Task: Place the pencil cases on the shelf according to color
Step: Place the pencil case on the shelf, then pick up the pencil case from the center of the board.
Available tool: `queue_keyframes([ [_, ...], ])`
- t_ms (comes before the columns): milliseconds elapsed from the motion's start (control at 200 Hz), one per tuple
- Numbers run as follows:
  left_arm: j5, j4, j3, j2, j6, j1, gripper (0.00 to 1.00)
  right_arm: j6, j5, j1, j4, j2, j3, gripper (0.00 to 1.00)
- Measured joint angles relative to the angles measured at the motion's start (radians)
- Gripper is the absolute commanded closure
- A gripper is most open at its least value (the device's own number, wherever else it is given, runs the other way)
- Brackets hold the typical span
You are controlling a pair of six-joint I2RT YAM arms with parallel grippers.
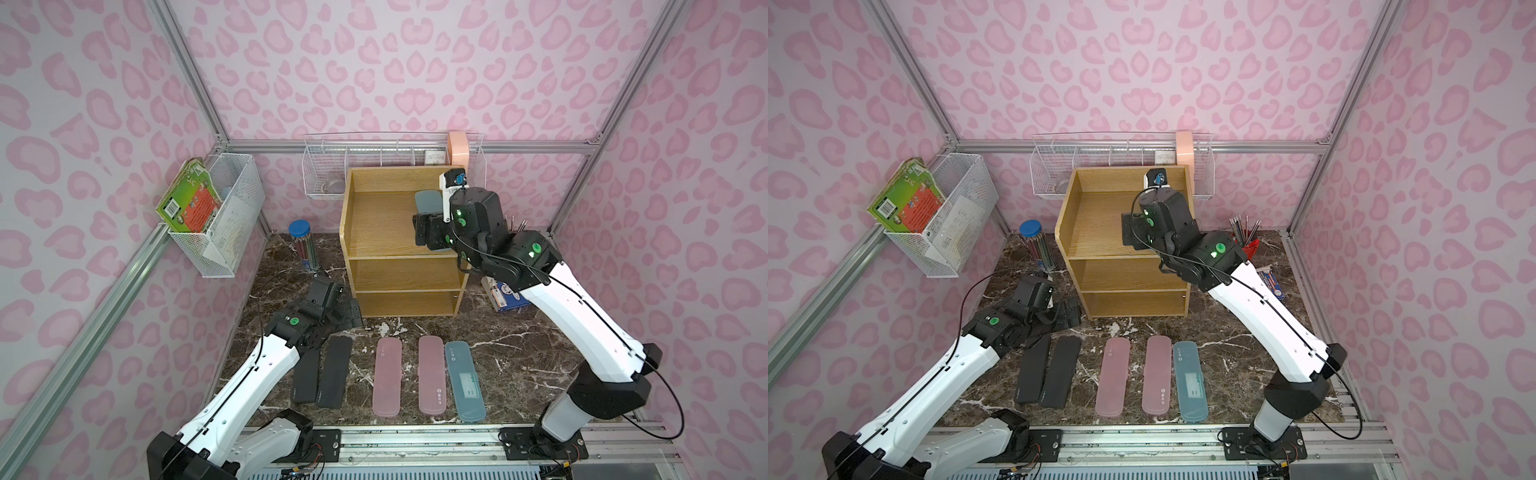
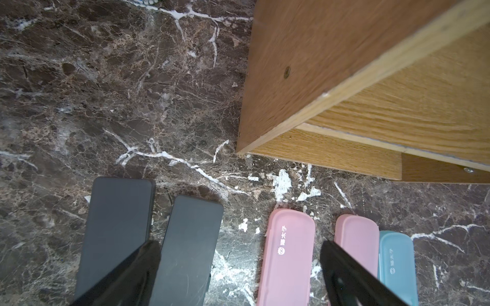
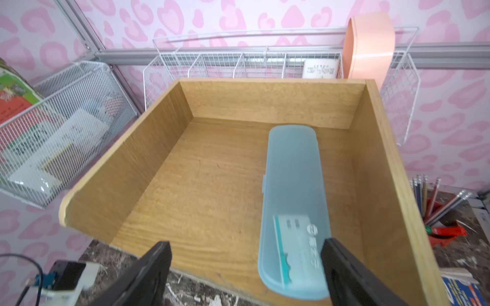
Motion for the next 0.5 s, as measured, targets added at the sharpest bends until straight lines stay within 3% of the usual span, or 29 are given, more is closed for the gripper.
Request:
queue_keyframes([
  [290,0.0,-0.019,-0.069,-0.045,-0.026,0.001,0.01,0.181,-0.002,0.101,0.014,-0.391,-0.699,0.09],
  [500,0.003,-0.023,-0.084,-0.018,-0.029,0.001,0.01,0.372,-0.037,0.19,0.0,-0.453,-1.026,0.09],
])
